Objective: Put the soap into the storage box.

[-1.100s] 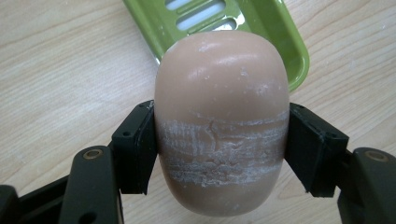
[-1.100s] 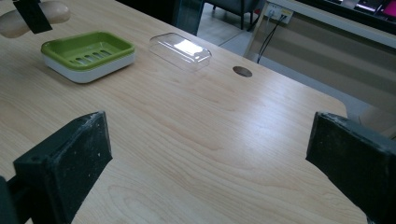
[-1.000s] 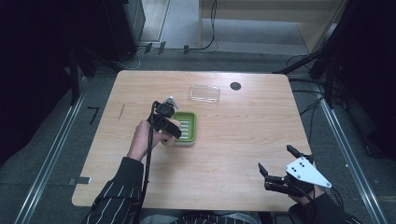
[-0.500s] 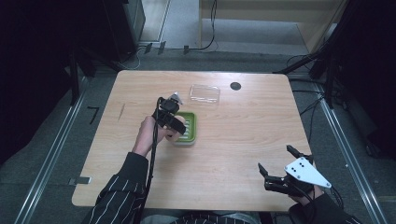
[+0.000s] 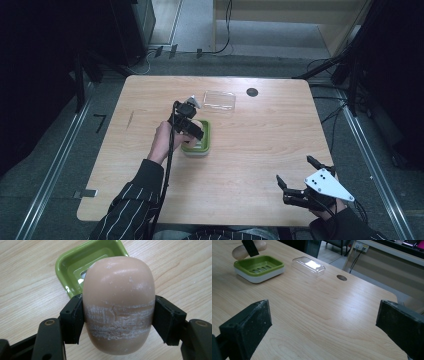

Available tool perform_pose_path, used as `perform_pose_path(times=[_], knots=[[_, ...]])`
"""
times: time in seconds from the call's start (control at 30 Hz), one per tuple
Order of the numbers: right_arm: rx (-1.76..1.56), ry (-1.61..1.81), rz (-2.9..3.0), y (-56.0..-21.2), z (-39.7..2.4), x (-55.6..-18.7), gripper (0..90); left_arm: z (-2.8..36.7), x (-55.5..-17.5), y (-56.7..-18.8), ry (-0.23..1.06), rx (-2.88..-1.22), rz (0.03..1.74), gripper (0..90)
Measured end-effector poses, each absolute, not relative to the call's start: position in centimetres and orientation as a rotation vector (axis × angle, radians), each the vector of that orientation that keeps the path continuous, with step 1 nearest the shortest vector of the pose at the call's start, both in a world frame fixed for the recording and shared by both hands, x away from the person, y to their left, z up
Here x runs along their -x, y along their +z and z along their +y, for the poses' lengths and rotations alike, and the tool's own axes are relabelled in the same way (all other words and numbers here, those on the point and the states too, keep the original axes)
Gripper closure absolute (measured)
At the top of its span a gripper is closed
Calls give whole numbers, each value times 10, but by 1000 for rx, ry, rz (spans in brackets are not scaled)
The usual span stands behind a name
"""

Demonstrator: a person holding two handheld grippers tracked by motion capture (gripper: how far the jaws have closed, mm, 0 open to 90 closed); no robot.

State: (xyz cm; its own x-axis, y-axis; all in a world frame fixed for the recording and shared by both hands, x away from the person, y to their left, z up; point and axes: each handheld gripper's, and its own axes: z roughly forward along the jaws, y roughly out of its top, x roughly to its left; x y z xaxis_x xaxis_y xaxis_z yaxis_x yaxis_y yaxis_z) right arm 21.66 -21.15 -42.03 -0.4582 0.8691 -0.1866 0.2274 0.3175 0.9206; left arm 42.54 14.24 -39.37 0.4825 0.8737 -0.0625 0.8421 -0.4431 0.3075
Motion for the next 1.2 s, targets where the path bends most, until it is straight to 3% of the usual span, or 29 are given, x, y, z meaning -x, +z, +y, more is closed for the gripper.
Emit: perform_pose_path(times=[1.2], knots=[[-971, 1154, 1875, -420, -212, -216, 0, 132, -443, -424, 162, -2402, 1548, 335]])
